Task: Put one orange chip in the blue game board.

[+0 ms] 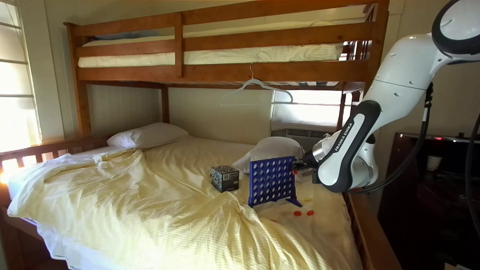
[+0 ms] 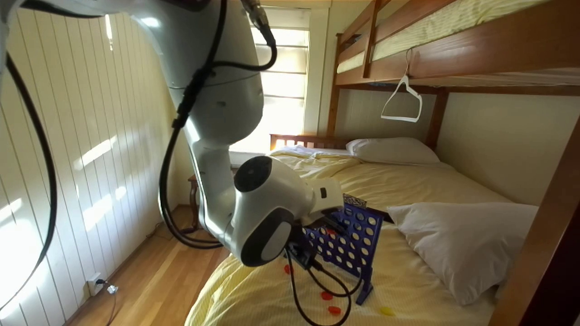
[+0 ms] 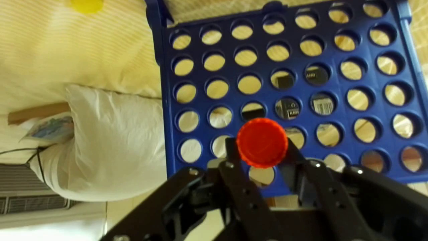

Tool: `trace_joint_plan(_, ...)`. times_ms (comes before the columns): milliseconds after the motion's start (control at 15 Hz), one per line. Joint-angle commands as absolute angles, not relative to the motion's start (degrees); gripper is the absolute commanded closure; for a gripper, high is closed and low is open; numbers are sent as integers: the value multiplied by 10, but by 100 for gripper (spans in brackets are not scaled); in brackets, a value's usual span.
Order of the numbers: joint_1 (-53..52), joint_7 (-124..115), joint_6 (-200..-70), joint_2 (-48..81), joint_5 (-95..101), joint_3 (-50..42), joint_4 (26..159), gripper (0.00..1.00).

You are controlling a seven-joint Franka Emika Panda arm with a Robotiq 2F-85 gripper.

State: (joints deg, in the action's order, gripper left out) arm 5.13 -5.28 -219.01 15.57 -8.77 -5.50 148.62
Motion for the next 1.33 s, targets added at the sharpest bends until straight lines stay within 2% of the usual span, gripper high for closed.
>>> trace_joint_plan(0,57,-58,-2259,130,-78,-55,1507,91)
trace_joint_plan(400,68,-60,-2293,106,-69,-59,1492,91)
trace_joint_plan(467,60,-52,-2291,128,-85,-57,1486,66)
trace_joint_plan(800,63,-52,-2291,115,-84,-59,1485,66)
trace_joint_plan(867,63,-52,-2291,115,-83,-59,1485,91)
trace_joint_plan(1267,69,-63,-2277,134,-56,-57,1463,91)
